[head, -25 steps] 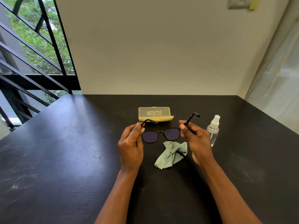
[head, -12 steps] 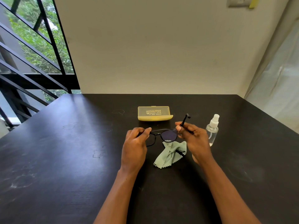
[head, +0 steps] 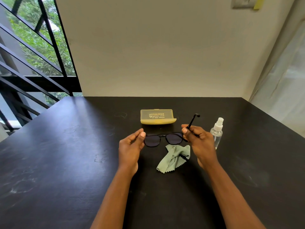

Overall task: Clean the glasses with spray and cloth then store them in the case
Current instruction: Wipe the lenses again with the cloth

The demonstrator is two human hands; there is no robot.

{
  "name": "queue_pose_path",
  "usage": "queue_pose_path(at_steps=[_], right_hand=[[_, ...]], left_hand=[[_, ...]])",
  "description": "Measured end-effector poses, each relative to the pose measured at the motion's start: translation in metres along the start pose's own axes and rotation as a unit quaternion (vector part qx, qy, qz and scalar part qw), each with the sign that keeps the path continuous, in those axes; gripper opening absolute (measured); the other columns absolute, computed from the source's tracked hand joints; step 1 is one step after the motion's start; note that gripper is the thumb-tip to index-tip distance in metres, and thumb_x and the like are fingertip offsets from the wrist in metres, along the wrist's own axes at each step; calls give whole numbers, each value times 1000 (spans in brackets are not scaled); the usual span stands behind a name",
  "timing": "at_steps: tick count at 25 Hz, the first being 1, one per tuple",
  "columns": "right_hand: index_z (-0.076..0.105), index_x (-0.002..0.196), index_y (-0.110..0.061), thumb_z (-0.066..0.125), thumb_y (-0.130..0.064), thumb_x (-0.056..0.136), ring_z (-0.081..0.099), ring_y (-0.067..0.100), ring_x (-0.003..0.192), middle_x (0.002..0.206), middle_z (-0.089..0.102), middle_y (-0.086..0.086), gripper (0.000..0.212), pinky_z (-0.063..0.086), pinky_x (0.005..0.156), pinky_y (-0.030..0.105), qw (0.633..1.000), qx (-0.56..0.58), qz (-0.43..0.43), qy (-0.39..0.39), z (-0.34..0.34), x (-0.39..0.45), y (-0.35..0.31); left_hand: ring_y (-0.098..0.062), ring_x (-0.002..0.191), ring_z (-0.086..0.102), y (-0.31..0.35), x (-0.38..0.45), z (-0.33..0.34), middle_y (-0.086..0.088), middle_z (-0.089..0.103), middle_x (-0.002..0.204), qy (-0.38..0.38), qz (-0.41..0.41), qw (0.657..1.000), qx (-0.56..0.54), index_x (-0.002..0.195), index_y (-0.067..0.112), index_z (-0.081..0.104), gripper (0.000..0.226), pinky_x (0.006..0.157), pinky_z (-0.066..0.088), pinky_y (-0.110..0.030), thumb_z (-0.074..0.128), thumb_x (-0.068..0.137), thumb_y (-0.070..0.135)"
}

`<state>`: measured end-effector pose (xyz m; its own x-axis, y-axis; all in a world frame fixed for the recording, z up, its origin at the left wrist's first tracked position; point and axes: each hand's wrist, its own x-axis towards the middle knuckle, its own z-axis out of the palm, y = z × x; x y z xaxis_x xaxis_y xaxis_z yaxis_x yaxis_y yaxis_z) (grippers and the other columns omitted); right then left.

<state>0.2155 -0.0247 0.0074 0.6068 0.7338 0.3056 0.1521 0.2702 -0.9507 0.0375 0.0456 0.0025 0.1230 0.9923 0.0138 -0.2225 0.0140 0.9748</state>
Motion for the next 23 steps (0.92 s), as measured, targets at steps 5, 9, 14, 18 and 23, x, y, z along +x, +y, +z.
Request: queue_pose_path(at_steps=[5,9,14,18,23], right_hand=[[61,107,-30,65,-7,83,62,-4,75,80,65,-14,34,52,71,12,999,15,-49,5,-1,-3,-7],[65,99,-29,64,-3,82,64,1,76,79,68,-9,31,52,70,15,995,51,-86,-9,-1,-4,-7],[65,108,-18,62,1,82,61,1,83,87,58,-2,32,48,74,10,984,-75,-141,-80,-4,-2,-4],[63,112,-10,62,2,83,57,-7,87,85,54,-8,32,43,78,5,958,-186,-190,-109,-3,-2,0],[70,105,-13,59,-2,87,54,-12,85,87,54,-12,24,40,74,2,955,-225,-138,-132,-4,-3,0]], left_hand=[[-17,73,65,14,-5,-5,-9,68,83,-11,-185,964,-192,89,2,68,9,58,58,-23,63,81,2],[-19,74,65,19,-7,-4,-11,68,82,4,-200,958,-205,82,1,67,4,60,59,-25,64,79,0],[-19,76,65,19,-5,-6,-13,68,88,14,-190,955,-229,83,-1,66,4,56,59,-24,64,79,-2],[-20,76,64,17,-3,-8,-14,68,89,12,-180,957,-227,84,-2,66,7,54,58,-24,60,82,-3],[-20,77,65,17,-2,-8,-13,69,89,9,-174,964,-202,86,0,67,7,56,58,-24,63,81,1]])
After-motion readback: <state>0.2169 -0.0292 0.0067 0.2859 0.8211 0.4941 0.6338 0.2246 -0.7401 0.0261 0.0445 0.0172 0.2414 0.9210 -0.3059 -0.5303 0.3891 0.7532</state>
